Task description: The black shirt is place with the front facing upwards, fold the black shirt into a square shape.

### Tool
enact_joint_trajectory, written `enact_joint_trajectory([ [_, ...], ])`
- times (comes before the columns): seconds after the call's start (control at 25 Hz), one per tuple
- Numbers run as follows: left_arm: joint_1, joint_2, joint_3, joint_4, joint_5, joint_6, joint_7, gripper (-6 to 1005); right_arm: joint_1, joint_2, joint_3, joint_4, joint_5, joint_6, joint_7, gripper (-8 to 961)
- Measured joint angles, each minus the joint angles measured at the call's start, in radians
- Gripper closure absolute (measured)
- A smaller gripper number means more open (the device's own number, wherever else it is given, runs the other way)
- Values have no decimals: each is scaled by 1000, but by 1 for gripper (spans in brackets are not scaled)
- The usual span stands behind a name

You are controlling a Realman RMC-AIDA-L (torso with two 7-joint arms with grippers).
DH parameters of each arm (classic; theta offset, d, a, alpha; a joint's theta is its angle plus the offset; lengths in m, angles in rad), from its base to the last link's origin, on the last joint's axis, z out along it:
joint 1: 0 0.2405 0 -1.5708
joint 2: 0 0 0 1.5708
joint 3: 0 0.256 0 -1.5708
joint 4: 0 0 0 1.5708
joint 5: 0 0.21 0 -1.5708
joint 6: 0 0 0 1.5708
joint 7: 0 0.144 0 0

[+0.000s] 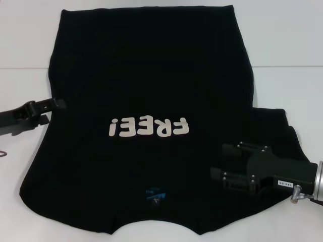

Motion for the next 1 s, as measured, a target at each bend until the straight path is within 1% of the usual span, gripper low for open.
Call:
enact_joint_trajectory([
  [0.16,4,-4,-3,-32,0,-28,70,169,2,0,0,1,0,6,-1,161],
  [0.4,3,-6,0,-102,-3,-140,135,109,4,0,0,2,0,8,0,160],
  [0.64,3,-8,-1,-122,-9,-206,161,109,4,0,0,3,0,8,4,161],
  [1.0,3,-17,9,-137,-3,-216,162,110,7,0,0,3,0,10,5,159],
])
